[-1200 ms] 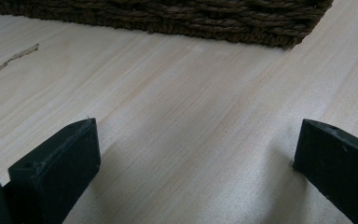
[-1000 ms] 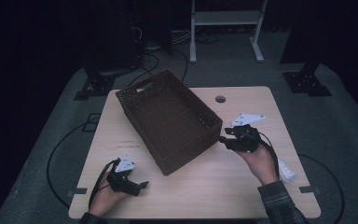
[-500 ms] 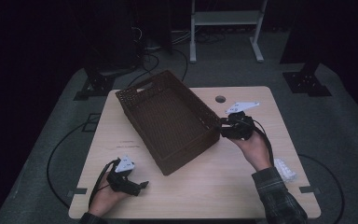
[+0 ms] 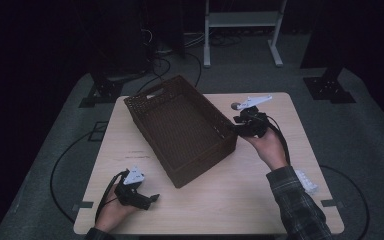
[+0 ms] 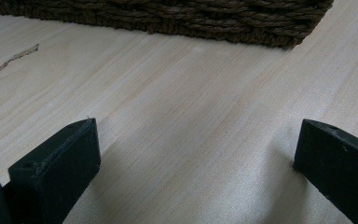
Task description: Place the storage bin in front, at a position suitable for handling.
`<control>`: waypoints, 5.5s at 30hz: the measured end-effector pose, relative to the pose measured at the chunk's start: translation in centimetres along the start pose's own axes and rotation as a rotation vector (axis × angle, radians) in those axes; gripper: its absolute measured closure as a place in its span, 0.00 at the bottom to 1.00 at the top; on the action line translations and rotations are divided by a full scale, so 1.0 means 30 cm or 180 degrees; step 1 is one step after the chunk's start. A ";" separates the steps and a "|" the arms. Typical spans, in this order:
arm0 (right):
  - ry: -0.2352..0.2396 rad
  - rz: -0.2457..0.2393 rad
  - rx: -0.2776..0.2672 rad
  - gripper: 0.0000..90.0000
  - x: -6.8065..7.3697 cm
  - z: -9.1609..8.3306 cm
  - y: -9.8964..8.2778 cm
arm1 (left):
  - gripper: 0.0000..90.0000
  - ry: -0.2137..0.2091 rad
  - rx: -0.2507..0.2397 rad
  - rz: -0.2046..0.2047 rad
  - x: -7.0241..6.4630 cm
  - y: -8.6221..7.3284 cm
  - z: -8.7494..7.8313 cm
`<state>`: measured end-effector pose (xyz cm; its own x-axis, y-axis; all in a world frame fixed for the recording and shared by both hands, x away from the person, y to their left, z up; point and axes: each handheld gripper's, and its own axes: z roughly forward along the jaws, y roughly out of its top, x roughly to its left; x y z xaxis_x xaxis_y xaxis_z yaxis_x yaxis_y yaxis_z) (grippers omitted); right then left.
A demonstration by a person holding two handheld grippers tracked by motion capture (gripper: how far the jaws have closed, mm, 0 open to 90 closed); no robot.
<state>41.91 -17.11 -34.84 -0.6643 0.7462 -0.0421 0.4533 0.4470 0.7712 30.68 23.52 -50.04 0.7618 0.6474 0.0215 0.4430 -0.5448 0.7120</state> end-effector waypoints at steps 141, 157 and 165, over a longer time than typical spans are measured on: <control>0.0013 0.0449 0.0010 1.00 -0.124 -0.111 -0.329 | 1.00 0.0076 -0.0352 -0.0273 0.069 0.264 -0.031; 0.0135 0.0328 -0.0037 1.00 -0.090 -0.121 -0.342 | 1.00 0.0141 -0.0400 -0.0285 0.119 0.353 0.023; 0.0194 0.0263 -0.0029 1.00 -0.056 -0.128 -0.346 | 1.00 0.0206 -0.0362 -0.0331 0.155 0.370 0.036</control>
<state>36.02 -24.90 -40.34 -0.6599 0.7490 0.0604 0.5028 0.3804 0.7762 39.63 19.91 -42.80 0.6809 0.7322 -0.0138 0.4587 -0.4117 0.7874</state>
